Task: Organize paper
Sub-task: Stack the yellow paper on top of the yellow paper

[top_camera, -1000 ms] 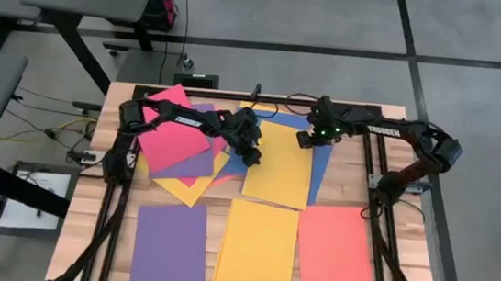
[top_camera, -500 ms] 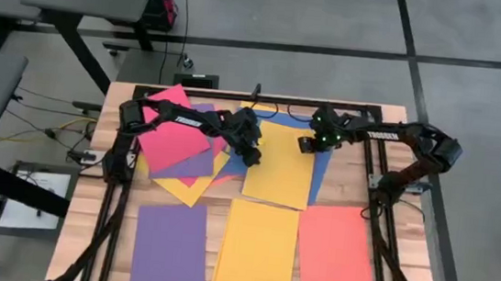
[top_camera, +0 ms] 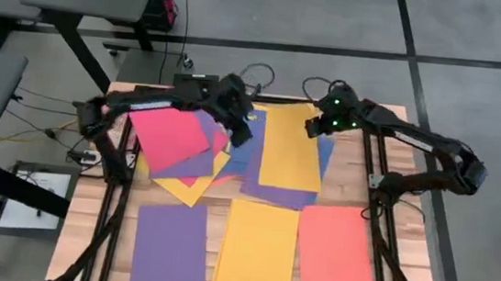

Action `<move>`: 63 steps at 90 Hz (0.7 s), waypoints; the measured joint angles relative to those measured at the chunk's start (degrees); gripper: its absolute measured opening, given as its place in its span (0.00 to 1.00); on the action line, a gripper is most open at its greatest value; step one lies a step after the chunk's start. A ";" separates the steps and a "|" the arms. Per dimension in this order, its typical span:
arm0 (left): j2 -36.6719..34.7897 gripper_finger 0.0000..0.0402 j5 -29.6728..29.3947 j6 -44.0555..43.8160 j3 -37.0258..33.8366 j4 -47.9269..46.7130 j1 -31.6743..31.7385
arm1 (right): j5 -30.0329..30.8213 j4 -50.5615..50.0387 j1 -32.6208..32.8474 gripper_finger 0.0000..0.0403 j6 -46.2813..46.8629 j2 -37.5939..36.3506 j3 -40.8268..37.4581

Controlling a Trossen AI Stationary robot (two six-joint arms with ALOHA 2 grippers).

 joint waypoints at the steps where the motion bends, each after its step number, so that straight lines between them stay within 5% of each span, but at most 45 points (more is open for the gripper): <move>1: -0.70 0.28 -0.66 -0.01 0.37 -1.21 -0.05 | -0.01 -0.25 0.25 0.00 0.01 -0.33 0.29; 19: -12.97 0.28 -11.76 -3.57 4.72 -17.30 -1.40 | -0.22 -8.37 8.45 0.00 2.43 -4.89 5.85; 33: -21.34 0.28 -12.91 -6.76 4.82 -25.08 -1.98 | 0.64 -10.16 18.92 0.00 11.19 -7.95 9.30; 51: -28.18 0.28 -12.78 -5.28 4.82 -31.33 -1.98 | 2.08 0.26 33.78 0.00 31.63 -8.78 12.85; 63: -31.80 0.28 -10.75 -3.66 4.79 -33.08 -2.45 | 11.38 18.51 43.93 0.00 44.46 -6.69 13.04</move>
